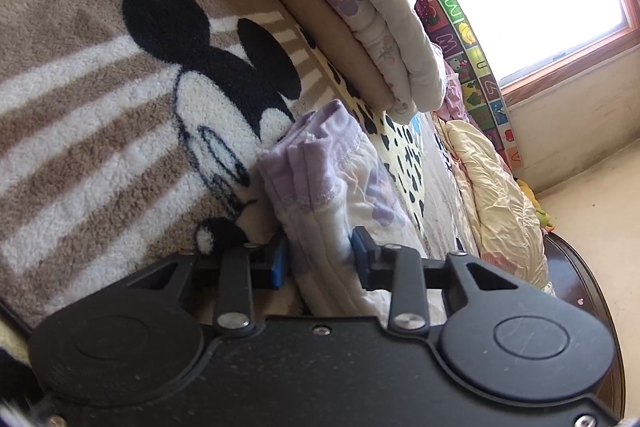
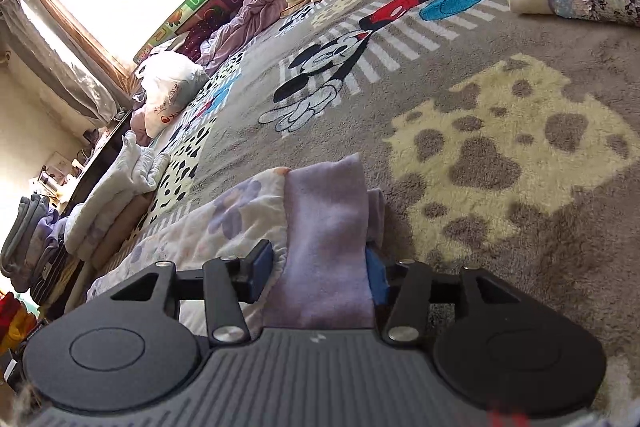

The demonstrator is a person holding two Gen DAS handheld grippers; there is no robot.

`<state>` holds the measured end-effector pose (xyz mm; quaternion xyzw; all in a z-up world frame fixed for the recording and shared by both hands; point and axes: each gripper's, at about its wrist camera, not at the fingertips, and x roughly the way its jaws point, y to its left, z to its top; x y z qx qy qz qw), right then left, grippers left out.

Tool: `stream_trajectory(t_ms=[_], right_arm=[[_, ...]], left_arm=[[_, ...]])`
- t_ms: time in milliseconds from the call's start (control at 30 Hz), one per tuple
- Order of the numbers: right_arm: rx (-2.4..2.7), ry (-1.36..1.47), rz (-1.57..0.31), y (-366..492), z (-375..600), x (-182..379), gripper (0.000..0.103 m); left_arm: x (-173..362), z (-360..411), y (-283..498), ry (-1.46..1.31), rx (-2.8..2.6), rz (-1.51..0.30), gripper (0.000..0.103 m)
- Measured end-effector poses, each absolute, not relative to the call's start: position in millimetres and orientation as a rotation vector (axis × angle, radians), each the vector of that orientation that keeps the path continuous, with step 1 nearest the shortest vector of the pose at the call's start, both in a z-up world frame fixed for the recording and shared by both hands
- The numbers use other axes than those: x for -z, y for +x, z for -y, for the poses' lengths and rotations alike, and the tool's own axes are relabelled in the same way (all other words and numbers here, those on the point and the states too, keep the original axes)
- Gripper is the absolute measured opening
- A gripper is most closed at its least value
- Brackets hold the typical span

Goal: Fold clothes

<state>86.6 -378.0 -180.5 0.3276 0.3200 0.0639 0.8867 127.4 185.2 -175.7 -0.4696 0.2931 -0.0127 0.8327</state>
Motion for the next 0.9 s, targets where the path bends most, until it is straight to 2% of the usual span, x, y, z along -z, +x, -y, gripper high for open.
stream_trajectory(t_ms=[67, 167, 367, 600, 767, 900], right_arm=[[-0.142, 0.681, -0.65, 86, 378, 183, 0.051], [-0.157, 0.682, -0.637, 85, 379, 185, 0.051], [-0.19, 0.707, -0.618, 83, 385, 185, 0.049], [-0.212, 0.742, -0.604, 85, 389, 184, 0.043], [-0.224, 0.776, -0.603, 84, 394, 184, 0.042], [-0.227, 0.815, -0.593, 82, 402, 184, 0.042]], left_arm=[[174, -182, 129, -0.99, 0.024, -0.607, 0.021], [155, -173, 126, -0.933, 0.01, -0.576, 0.016], [105, -143, 121, -0.769, 0.024, -0.493, 0.014], [38, -50, 104, -0.397, 0.164, -0.359, 0.014], [30, 32, 92, -0.122, 0.268, -0.315, 0.013], [52, 98, 83, 0.086, 0.364, -0.315, 0.013]])
